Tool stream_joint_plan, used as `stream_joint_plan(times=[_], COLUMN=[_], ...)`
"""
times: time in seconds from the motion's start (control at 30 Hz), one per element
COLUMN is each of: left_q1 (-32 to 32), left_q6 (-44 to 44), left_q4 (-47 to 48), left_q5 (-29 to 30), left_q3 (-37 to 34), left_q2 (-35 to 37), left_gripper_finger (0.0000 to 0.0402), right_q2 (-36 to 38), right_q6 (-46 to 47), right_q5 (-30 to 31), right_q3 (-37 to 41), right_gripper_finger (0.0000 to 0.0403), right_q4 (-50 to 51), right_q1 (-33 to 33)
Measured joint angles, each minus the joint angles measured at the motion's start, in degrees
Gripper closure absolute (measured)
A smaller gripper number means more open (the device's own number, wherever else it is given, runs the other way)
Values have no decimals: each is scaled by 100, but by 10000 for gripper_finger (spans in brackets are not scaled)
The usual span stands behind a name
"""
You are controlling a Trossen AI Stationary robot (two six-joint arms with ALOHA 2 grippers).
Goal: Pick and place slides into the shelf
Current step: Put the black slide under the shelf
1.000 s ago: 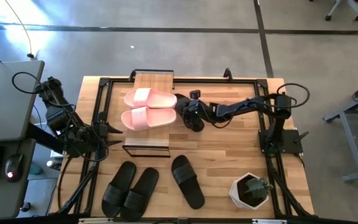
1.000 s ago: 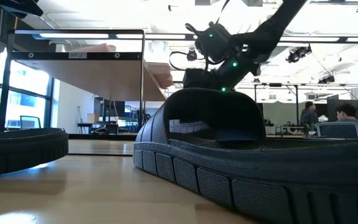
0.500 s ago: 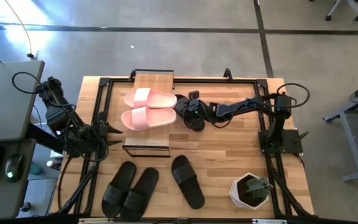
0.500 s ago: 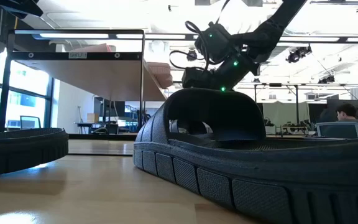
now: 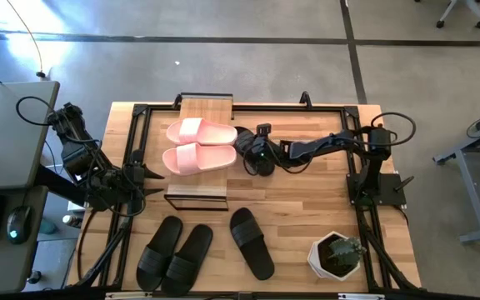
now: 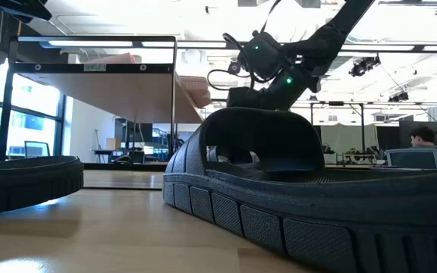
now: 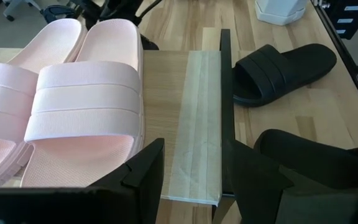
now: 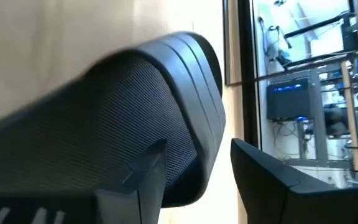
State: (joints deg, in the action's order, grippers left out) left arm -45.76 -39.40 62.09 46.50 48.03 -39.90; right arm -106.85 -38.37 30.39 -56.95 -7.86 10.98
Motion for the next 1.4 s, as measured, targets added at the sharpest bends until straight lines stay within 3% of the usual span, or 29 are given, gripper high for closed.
stream_joint_plan(times=[0.3, 0.6, 0.7, 0.83, 1.1, 1.4], left_q1=[0, -1, -1, -1, -2, -1], left_q6=[1, 10, 9, 9, 7, 5], left_q4=[-1, 9, 20, 49, 125, 126], left_q5=[-2, -27, -33, -35, -40, -40], left_q3=[0, 0, 0, 0, 0, 0], left_q2=[1, 1, 1, 2, 0, 1], left_gripper_finger=[245, 245, 245, 245, 245, 245], right_q2=[192, 1121, 1583, 2207, 2708, 2602], right_q6=[88, 1600, 2518, 4174, 5968, 6918], right_q5=[685, 1197, 895, -417, -2517, -1687], right_q3=[0, 1, 0, 0, 674, 1831], right_gripper_finger=[235, 235, 235, 251, 389, 400], right_q4=[174, 1725, 2291, 3022, 3001, 1135], right_q1=[-347, -663, -784, -827, -1048, -1379])
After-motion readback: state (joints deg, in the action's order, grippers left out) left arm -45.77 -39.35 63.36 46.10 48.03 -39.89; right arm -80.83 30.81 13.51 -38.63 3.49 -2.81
